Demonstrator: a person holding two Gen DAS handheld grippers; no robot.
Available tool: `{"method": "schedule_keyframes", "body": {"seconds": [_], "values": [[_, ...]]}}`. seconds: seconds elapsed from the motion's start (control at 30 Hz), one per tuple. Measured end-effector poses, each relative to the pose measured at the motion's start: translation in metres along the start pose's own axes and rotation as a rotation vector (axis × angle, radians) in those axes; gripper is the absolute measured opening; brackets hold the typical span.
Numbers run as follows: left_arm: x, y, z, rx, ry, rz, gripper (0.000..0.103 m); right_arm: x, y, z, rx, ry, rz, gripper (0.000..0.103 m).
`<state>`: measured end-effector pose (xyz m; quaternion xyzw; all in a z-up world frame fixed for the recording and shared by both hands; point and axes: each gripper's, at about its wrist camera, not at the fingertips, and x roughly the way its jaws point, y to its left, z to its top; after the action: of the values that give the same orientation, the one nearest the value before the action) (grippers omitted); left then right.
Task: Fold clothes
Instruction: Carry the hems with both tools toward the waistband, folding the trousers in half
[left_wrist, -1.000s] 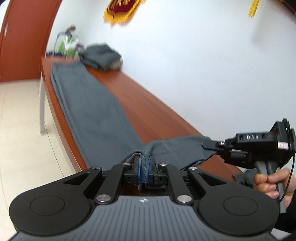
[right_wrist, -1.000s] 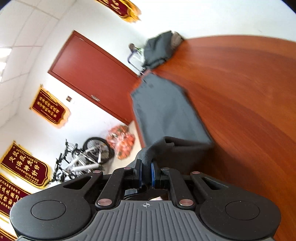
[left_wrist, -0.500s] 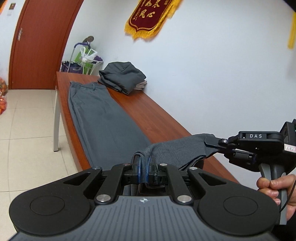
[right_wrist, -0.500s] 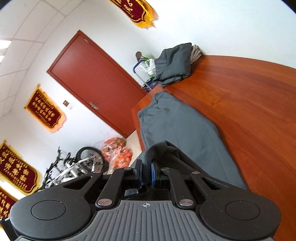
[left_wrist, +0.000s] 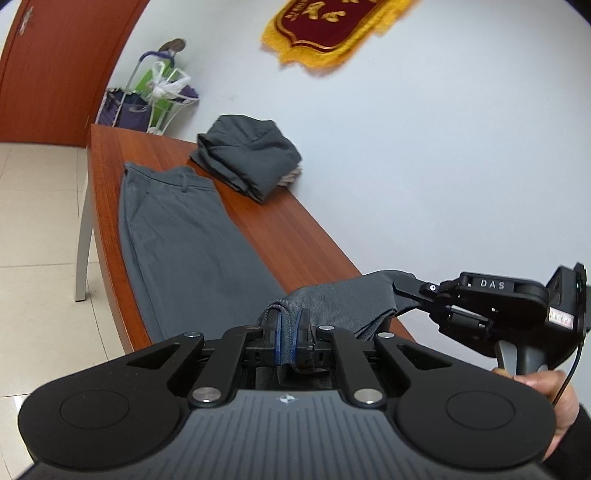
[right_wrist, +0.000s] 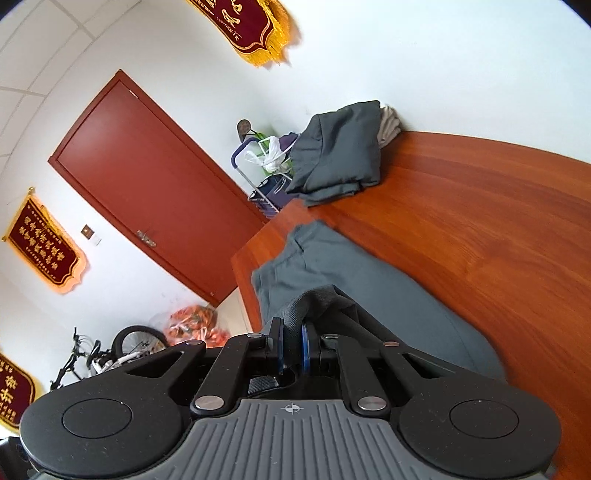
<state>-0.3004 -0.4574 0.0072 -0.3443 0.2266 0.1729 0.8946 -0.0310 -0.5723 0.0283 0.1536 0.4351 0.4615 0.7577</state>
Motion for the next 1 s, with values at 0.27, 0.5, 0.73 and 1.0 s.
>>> {"method": "schedule_keyframes", "body": {"seconds": [0.27, 0.5, 0.73, 1.0], "values": [[0.068, 0.066, 0.087, -0.096, 0.016, 0.017, 0.009, 0.094, 0.03, 0.039, -0.024, 0.005, -0.029, 0.012], [0.127, 0.118, 0.16, -0.097, 0.071, 0.017, 0.009, 0.183, 0.046, 0.071, 0.003, 0.006, -0.046, 0.012], [0.193, 0.167, 0.229, -0.117, 0.187, 0.019, 0.009, 0.272, 0.057, 0.106, 0.037, 0.049, -0.105, 0.012], [0.252, 0.224, 0.258, -0.219, 0.274, 0.09, 0.009, 0.373, 0.057, 0.131, 0.024, 0.164, -0.169, 0.012]]}}
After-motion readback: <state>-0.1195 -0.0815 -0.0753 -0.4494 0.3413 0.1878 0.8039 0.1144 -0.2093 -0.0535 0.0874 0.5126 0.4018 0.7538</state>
